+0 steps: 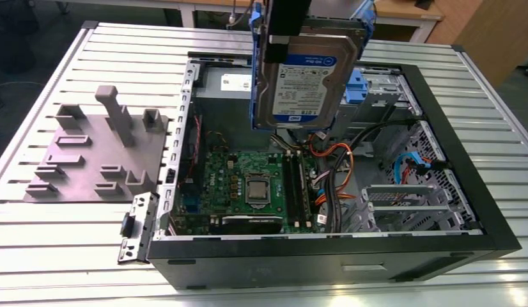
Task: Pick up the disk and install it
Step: 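Insert the disk into the insertion slot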
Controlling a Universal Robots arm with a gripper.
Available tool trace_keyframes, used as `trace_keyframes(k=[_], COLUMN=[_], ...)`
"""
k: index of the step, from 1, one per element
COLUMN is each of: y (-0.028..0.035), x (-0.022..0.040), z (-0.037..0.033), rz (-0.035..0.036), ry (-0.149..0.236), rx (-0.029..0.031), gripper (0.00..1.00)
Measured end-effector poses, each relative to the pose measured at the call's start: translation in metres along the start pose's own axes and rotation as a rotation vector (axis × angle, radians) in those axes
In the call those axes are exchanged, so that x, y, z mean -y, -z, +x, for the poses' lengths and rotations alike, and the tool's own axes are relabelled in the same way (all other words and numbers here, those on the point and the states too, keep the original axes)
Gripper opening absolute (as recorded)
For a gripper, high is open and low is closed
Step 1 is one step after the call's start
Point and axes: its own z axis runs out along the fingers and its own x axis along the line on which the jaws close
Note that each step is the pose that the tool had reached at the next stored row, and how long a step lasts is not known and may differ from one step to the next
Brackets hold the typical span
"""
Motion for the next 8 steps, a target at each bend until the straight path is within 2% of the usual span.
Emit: trace_keyframes(k=[2, 8], y=[-0.0002, -0.0002], x=[0.0027, 0.0031], z=[0.0000, 0.0000], rz=[0.0001, 0.0001], ry=[0.000, 0.000], rx=[0.0001, 0.0000], gripper=[0.36, 0.36])
